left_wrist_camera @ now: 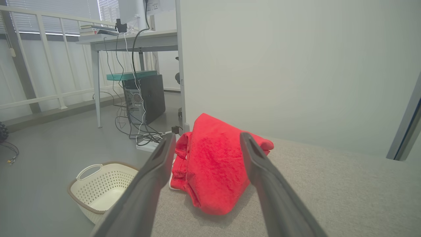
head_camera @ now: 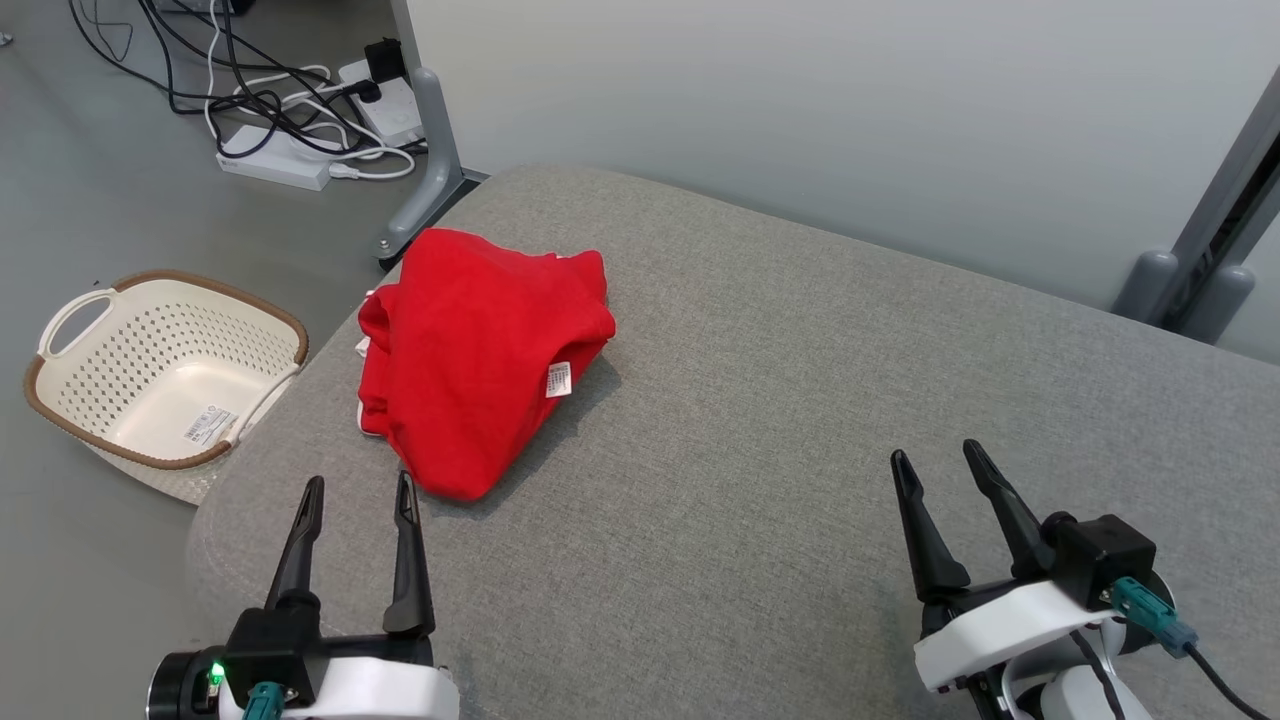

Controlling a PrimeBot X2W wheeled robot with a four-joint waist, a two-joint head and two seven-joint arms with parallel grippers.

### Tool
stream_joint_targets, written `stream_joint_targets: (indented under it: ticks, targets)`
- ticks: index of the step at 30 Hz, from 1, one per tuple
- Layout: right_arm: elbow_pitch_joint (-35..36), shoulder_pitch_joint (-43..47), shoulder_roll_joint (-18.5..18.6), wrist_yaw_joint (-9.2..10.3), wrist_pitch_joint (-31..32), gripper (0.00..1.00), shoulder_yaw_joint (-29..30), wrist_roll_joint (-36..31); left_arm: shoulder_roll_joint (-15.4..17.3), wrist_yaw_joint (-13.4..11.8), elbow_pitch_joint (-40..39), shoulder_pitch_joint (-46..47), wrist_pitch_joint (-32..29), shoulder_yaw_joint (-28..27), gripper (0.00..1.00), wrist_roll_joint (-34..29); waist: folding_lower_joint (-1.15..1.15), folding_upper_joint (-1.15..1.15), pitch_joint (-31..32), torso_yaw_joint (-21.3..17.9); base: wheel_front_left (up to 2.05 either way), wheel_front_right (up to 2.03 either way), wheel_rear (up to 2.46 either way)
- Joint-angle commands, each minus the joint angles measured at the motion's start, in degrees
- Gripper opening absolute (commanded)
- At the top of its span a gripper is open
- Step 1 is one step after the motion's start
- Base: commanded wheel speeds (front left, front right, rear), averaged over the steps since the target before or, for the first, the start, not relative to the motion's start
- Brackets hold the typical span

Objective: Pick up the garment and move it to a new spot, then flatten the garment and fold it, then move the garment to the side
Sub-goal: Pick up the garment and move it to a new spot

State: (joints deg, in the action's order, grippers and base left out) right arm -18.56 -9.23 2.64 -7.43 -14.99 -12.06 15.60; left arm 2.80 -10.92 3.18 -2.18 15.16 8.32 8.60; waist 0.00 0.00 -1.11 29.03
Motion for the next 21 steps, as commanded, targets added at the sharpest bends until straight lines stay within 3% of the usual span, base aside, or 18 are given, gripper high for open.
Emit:
stream_joint_targets:
  ticks: [1, 11, 21]
  targets:
    - [0.1, -0.5, 0.5, -0.10, -0.2, 1.00, 0.2, 0.1, 0.2, -0.1, 0.1, -0.5, 0.1, -0.2, 1.00, 0.2, 0.00, 0.00, 0.0, -0.1, 0.00, 0.00, 0.00]
    - [2.2, -0.7, 1.2, -0.10, -0.2, 1.00, 3.3, -3.4, 0.2, 3.1, 2.7, 4.1, 0.1, -2.7, 1.00, 0.0, 0.00, 0.00, -4.0, -2.0, 0.00, 0.00, 0.00]
    - [4.8, -4.9, 3.2, -0.10, 0.0, 1.00, 3.7, -6.9, 5.4, 12.0, 15.0, 17.5, -1.0, -6.3, 1.00, 2.5, 0.00, 0.00, -13.7, -6.8, 0.00, 0.00, 0.00]
